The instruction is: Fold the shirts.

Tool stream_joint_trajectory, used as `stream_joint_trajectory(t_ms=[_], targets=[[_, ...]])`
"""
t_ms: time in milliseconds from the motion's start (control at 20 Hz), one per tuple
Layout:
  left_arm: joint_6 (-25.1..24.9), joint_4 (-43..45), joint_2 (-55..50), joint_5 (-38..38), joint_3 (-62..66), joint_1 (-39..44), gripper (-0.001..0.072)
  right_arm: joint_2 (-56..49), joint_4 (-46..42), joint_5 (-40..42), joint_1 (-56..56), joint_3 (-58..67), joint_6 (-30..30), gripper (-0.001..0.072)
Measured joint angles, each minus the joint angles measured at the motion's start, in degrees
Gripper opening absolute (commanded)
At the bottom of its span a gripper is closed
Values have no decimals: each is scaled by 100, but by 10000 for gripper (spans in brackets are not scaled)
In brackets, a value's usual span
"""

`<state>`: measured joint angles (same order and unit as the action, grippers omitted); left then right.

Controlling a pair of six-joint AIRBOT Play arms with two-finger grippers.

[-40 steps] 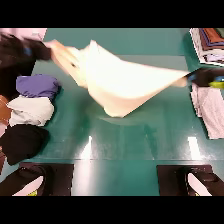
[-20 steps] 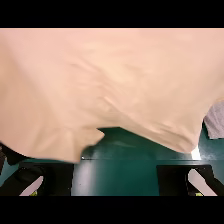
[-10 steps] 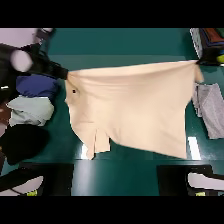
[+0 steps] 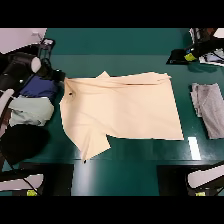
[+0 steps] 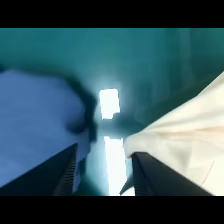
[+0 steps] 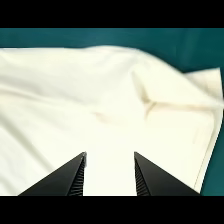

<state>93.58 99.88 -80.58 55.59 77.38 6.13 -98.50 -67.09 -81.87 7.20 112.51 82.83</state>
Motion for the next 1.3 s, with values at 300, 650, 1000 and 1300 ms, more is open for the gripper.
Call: stream_joint_trajectory(t_ms=[300,650,1000,1300], targets=[[-284,-774,673,656,-649,-695,407,1226,1001,68,-407,-1788,-339,356],[-514,-1578,946,986,-1314,-966,407,2618,1311,651,-568,-3657,-531,355],[-538,-2516,2258,1152,-3792,-988,408,3602,1349,890,-584,-4540,-592,355],[-525,-3469,2896,817,-5077,-992,406,3834,1357,966,-584,-4675,-601,355]])
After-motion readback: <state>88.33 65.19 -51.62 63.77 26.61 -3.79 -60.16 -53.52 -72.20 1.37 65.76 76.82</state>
